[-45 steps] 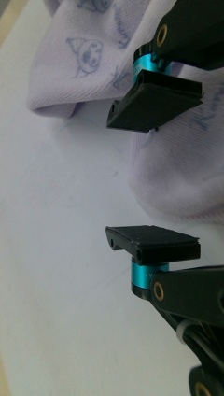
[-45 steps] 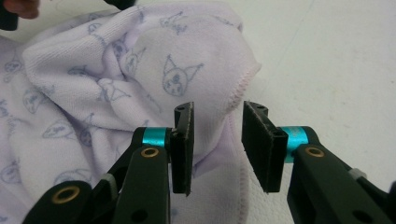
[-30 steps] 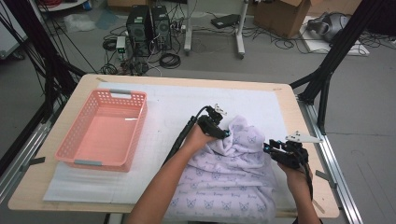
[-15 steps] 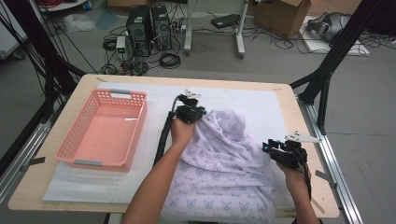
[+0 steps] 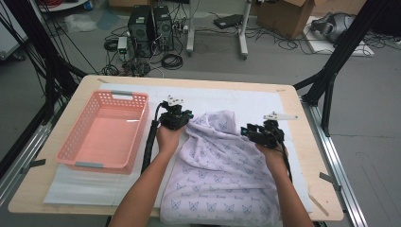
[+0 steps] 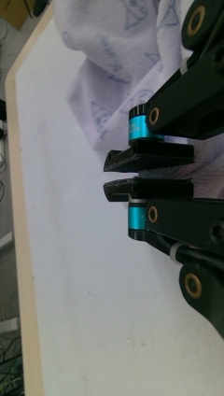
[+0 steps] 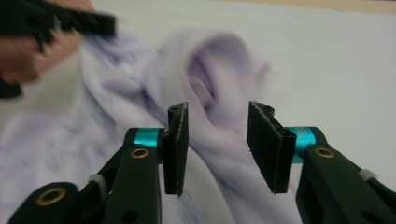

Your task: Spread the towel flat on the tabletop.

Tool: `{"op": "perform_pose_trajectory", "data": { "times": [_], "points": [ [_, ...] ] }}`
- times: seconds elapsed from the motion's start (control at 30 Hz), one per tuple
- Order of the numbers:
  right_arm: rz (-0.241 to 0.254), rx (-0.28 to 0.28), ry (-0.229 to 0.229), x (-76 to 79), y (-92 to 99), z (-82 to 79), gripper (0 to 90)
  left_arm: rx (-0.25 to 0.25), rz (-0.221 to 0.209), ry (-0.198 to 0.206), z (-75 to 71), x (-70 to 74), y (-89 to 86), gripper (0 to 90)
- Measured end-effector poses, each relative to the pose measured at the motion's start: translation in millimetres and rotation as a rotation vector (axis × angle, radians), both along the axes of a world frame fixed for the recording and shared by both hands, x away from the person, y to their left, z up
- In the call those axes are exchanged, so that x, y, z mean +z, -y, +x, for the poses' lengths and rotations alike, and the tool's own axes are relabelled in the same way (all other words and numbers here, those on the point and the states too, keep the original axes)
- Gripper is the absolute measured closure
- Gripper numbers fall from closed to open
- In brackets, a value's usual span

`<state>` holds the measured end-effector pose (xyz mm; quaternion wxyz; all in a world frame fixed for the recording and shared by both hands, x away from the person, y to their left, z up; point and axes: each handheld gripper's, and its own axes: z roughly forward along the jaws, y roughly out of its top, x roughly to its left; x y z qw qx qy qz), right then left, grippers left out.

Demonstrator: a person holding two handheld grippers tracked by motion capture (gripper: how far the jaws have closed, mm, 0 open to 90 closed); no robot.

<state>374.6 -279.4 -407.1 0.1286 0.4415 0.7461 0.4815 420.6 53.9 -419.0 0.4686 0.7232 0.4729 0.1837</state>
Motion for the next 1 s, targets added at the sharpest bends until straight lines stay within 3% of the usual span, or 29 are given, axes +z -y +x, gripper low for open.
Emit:
{"op": "perform_pose_trajectory", "data": {
  "times": [0.07, 0.13, 0.2, 0.23, 0.3, 0.5, 0.6, 0.7, 0.77, 0.83, 0.93, 1.0],
  "points": [
    [0.002, 0.042, 0.001, 2.5, -17.6, 8.3, 55.0, -0.011, 0.003, -0.009, -1.8, -2.9, -0.5, 83.1],
    [-0.05, 0.063, -0.017, 1.0, -32.8, 14.8, 58.5, -0.012, 0.003, -0.013, -4.1, -5.5, -1.1, 83.0],
    [-0.101, 0.07, -0.028, -2.1, -38.8, 18.5, 81.0, -0.019, 0.01, -0.019, -5.8, -7.5, -1.5, 83.0],
    [-0.122, 0.065, -0.025, -2.4, -37.7, 18.6, 83.7, -0.018, 0.014, -0.017, -7.2, -7.9, -1.9, 83.0],
    [-0.151, 0.032, -0.024, 0.1, -29.4, 17.3, 85.5, -0.013, 0.017, -0.015, -9.3, -9.0, -4.4, 83.0],
    [-0.45, -0.186, 0.009, 7.7, 20.4, 2.0, 85.7, -0.018, 0.024, -0.057, -14.2, -19.0, -11.0, 83.1],
    [-0.467, -0.286, 0.019, 7.8, 45.6, -3.4, 85.6, -0.04, -0.001, -0.071, -17.2, -22.3, -7.1, 82.8],
    [-0.483, -0.358, 0.027, 8.4, 51.7, -3.5, 85.2, -0.084, -0.005, -0.08, -20.7, -23.5, 4.3, 78.2],
    [-0.508, -0.372, 0.019, 6.6, 49.9, -2.8, 84.2, -0.091, 0.004, -0.066, -22.0, -21.9, 6.5, 63.2],
    [-0.535, -0.375, 0.024, 5.6, 50.1, -4.6, 84.2, -0.077, -0.01, -0.04, -21.8, -18.3, 3.6, 54.4],
    [-0.56, -0.408, 0.009, 3.4, 56.4, -8.8, 83.9, -0.059, -0.035, -0.022, -16.8, -11.5, -3.0, 51.4],
    [-0.559, -0.43, -0.016, -0.2, 62.5, -10.5, 74.6, -0.068, -0.048, -0.032, -12.6, -10.6, -3.5, 51.1]
  ]
}}
